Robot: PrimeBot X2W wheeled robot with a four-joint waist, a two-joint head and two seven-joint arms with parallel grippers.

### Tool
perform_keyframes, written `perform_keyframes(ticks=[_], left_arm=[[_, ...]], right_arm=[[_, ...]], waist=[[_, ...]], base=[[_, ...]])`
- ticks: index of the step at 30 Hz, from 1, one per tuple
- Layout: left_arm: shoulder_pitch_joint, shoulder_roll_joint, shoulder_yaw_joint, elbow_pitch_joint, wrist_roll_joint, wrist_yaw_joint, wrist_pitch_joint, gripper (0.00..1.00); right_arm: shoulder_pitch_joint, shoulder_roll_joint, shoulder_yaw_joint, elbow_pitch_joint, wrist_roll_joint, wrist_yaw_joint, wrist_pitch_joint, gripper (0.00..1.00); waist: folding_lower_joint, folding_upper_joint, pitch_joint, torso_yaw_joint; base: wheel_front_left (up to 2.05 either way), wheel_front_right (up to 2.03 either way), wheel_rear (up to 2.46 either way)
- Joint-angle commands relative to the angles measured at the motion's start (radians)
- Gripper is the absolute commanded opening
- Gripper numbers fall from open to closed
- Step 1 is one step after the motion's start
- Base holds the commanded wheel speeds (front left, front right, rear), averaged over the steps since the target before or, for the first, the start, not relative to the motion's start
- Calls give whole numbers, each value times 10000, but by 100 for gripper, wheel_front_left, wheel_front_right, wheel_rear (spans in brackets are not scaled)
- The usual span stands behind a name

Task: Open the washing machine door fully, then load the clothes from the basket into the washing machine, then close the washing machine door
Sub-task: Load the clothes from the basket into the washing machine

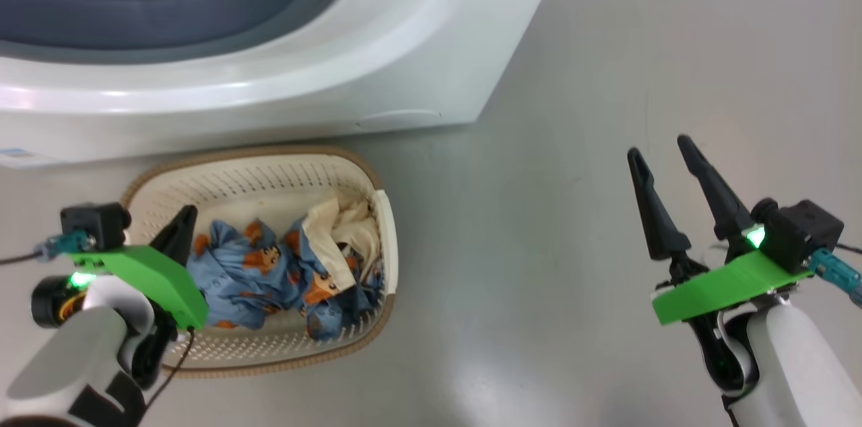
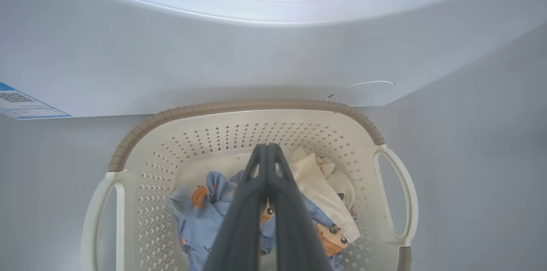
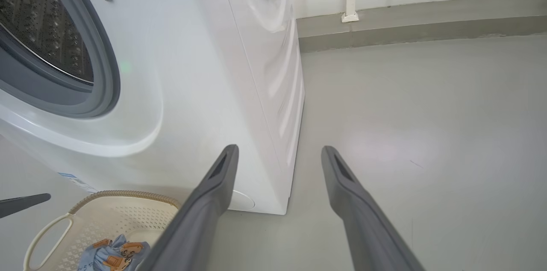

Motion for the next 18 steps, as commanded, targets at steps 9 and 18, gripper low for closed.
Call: perform_keyframes(ticks=[9,18], left_arm=[[1529,44,2838,-1538,2201,-15,-134,4],[3039,-434,4829,-3117,4003,-15,-135,100]], right_arm=[[898,-286,108,-50,214,29,-118,100],[1507,-441,-42,-10,329,29,-118,100]], waist=[[0,0,-1402,336],[0,0,-2263,397]], base=[[0,0,0],[0,0,0]])
